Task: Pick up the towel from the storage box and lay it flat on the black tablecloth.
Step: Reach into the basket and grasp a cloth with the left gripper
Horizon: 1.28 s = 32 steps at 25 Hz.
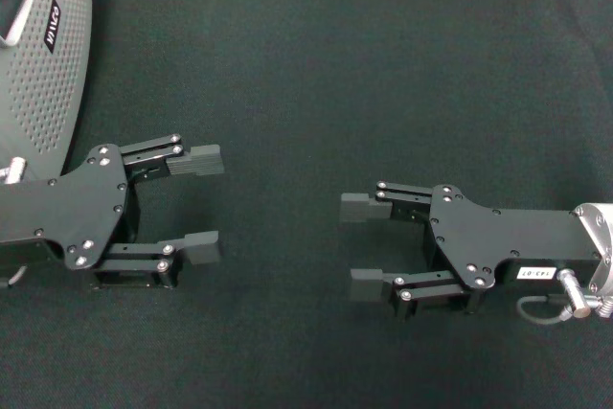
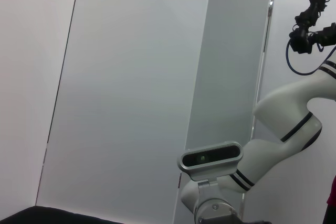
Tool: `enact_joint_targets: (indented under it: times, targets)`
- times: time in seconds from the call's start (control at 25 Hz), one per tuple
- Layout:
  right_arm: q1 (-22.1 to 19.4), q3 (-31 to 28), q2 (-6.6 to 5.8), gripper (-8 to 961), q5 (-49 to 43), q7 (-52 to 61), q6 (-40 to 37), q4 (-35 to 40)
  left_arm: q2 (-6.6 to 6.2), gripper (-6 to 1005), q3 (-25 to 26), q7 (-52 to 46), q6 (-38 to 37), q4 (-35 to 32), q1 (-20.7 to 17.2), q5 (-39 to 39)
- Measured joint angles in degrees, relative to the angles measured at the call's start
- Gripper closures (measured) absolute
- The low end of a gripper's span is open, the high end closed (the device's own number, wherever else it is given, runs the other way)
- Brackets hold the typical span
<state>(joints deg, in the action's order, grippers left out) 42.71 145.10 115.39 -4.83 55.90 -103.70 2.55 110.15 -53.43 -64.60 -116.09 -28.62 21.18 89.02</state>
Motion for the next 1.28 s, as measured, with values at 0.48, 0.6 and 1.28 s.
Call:
enact_joint_targets:
  times: [0.48,0.6,1.28]
  targets:
    - [-0.9,-0.4,0.00,140,0.2,-0.7,0.0,0.1,0.32,173,2.5,-2.8,0.0,-0.2,0.0,-0.6]
    - [-1.4,-1.6,-0.03,140,0.2,-1.6,0.4,-0.1,0.72,172,8.6,-13.7,0.0,-5.1,0.2,-3.7]
    - [-7.0,-6.6,-0.36,141,1.0,-4.7,3.4,-0.1,3.59,223,26.4,-61.9,25.1,-62.4,0.0,23.2]
